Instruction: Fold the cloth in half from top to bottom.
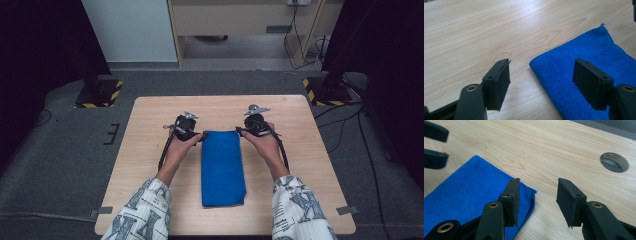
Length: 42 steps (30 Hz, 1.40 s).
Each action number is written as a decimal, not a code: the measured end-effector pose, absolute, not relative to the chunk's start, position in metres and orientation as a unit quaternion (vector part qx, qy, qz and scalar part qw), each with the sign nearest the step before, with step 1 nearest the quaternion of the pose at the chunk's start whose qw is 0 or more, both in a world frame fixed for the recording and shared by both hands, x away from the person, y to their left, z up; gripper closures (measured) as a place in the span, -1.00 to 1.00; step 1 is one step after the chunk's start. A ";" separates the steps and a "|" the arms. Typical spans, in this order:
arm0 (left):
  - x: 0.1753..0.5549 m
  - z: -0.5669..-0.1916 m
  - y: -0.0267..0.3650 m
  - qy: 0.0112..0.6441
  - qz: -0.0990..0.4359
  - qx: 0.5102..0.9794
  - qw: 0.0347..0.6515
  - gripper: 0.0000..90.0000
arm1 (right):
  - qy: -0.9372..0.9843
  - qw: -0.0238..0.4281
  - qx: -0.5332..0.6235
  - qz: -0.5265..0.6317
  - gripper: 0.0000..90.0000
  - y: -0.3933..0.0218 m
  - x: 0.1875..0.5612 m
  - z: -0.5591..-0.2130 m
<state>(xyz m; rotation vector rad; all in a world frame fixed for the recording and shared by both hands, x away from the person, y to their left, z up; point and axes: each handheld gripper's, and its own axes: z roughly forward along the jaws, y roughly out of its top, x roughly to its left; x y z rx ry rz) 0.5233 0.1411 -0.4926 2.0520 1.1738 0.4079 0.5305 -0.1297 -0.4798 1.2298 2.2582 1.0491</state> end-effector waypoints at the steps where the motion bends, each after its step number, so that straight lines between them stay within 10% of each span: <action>1: 0.524 -0.494 0.141 0.457 0.159 0.797 0.362 -0.31 | 0.799 0.178 0.436 0.374 0.19 -0.129 0.532 -0.481; 26: 0.541 -0.527 0.130 0.463 0.158 0.802 0.343 -0.04 | 0.810 0.138 0.459 0.338 0.42 -0.107 0.553 -0.525; 32: 0.534 -0.529 0.126 0.458 0.150 0.799 0.360 0.35 | 0.816 0.136 0.444 0.344 0.89 -0.104 0.544 -0.525; 42: 0.523 -0.515 0.118 0.445 0.148 0.794 0.387 0.86 | 0.805 0.139 0.441 0.372 0.94 -0.114 0.527 -0.508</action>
